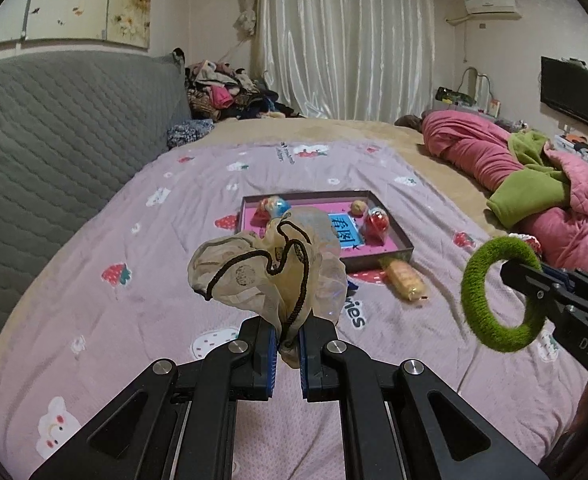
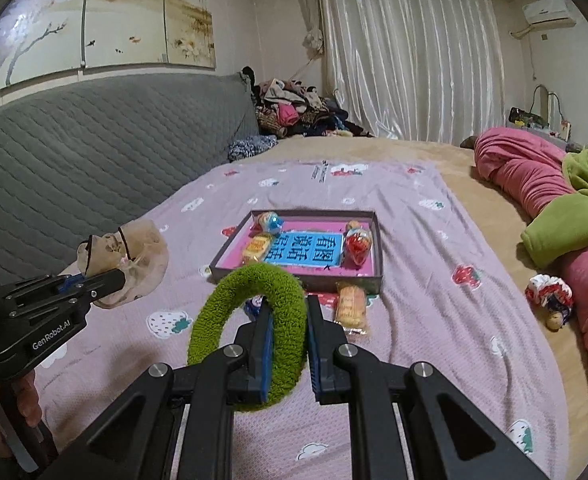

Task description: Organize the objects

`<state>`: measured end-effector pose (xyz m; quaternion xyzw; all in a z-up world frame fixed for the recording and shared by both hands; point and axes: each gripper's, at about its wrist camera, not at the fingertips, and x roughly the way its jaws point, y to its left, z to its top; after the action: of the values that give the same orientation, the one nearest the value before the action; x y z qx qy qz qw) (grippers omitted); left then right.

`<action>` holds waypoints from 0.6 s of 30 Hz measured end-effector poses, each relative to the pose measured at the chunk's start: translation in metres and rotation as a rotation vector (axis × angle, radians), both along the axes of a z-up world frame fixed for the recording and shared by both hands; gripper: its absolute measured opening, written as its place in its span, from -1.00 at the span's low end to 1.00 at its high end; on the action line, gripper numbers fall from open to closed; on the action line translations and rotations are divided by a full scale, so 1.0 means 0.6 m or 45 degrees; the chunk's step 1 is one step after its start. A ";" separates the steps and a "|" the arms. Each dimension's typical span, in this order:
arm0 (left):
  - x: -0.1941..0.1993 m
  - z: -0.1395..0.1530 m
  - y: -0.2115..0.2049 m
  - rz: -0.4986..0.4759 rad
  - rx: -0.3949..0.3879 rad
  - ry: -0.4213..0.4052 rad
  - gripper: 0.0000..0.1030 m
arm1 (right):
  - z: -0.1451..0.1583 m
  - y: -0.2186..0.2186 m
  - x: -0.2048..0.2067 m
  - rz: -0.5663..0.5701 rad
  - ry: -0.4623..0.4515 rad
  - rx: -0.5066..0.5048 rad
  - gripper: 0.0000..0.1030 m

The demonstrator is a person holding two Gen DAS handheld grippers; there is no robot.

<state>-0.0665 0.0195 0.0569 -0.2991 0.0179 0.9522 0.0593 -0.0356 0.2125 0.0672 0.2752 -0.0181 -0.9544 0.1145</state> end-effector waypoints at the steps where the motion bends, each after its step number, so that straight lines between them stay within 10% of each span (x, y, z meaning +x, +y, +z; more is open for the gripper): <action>1: 0.001 0.007 0.001 0.004 -0.007 0.012 -0.84 | 0.004 0.002 0.001 -0.001 0.006 0.003 -0.71; 18: -0.040 0.103 0.017 -0.011 -0.009 0.116 -0.84 | 0.079 0.034 -0.026 -0.036 0.103 0.046 -0.71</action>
<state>-0.0908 0.0299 0.1184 -0.2555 0.0254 0.9645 0.0615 -0.0514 0.2326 0.1145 0.2381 -0.0002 -0.9664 0.0967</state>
